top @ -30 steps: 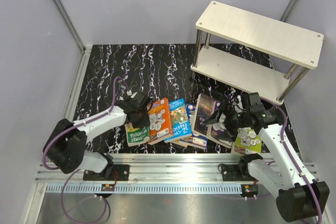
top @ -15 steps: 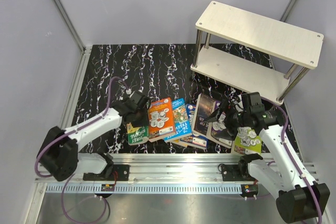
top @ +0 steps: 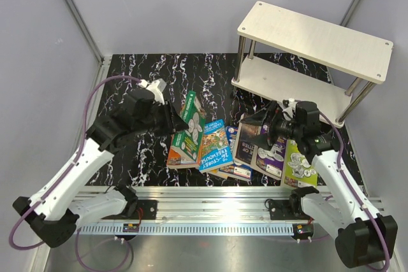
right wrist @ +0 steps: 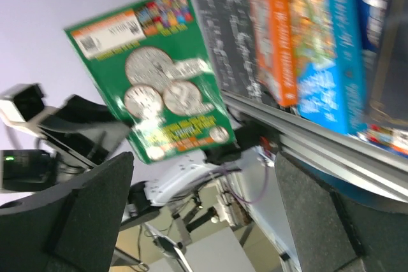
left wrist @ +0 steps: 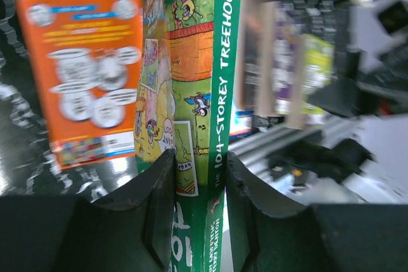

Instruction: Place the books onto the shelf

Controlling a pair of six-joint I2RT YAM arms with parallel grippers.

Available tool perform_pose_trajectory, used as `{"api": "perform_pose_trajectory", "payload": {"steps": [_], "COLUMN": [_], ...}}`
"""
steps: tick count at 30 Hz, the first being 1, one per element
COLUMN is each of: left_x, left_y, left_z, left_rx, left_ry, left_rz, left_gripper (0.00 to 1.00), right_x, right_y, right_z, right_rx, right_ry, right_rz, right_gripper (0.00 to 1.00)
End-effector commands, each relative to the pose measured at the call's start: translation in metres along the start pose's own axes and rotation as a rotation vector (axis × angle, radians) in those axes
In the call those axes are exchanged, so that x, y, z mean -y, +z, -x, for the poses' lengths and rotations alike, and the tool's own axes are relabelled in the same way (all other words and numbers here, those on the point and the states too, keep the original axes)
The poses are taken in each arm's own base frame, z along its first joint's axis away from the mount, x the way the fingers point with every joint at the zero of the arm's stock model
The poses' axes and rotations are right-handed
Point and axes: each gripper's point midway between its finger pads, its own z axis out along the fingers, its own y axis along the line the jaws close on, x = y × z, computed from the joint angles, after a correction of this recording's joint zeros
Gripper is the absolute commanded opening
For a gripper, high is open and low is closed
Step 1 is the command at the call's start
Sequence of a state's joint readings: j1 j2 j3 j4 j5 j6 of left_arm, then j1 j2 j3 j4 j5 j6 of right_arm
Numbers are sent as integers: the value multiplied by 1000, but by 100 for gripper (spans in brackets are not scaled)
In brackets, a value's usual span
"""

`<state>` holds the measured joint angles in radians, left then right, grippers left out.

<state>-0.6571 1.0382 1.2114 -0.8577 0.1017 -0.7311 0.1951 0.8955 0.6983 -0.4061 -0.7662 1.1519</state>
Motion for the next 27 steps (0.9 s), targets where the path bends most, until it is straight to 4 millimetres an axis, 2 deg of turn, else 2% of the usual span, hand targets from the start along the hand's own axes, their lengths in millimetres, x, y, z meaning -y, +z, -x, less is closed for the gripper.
{"api": "perform_pose_trajectory", "payload": {"steps": [1, 2, 5, 7, 8, 11, 16, 17, 18, 19, 20, 23, 27], "left_x": [72, 88, 119, 132, 146, 159, 165, 171, 172, 170, 173, 177, 179], "left_y": [-43, -49, -67, -75, -89, -97, -95, -104, -105, -98, -103, -94, -87], "left_z": [16, 25, 36, 41, 51, 59, 59, 63, 64, 62, 63, 62, 63], "left_rx": [60, 99, 139, 143, 178, 190, 172, 188, 194, 176, 186, 159, 155], "left_ry": [12, -20, -98, -136, -168, -218, -253, -274, -293, -330, -329, -355, -383], "left_rz": [-353, -438, -625, -706, -792, -892, -953, -1012, -1033, -1039, -1070, -1084, -1099], "left_gripper": [0, 0, 0, 0, 0, 0, 0, 0, 0, 0, 0, 0, 0], "right_x": [-59, -62, -73, -79, -81, -86, -97, -100, -101, -102, -104, -109, -126], "right_y": [-2, -1, 0, 0, -1, -1, -3, -3, -2, -2, -1, -1, -11], "right_z": [6, 8, 14, 15, 15, 14, 12, 11, 10, 9, 6, 1, -2], "right_rx": [-13, -11, -4, -6, -3, -3, 13, 11, 5, 5, -2, -4, -1], "right_ry": [-44, -40, -32, -21, -25, -30, -15, -20, -17, -17, -21, -14, 9], "right_rz": [231, 243, 288, 320, 331, 345, 401, 410, 412, 415, 420, 444, 518], "right_gripper": [100, 100, 100, 100, 100, 100, 100, 100, 100, 100, 100, 99, 100]}}
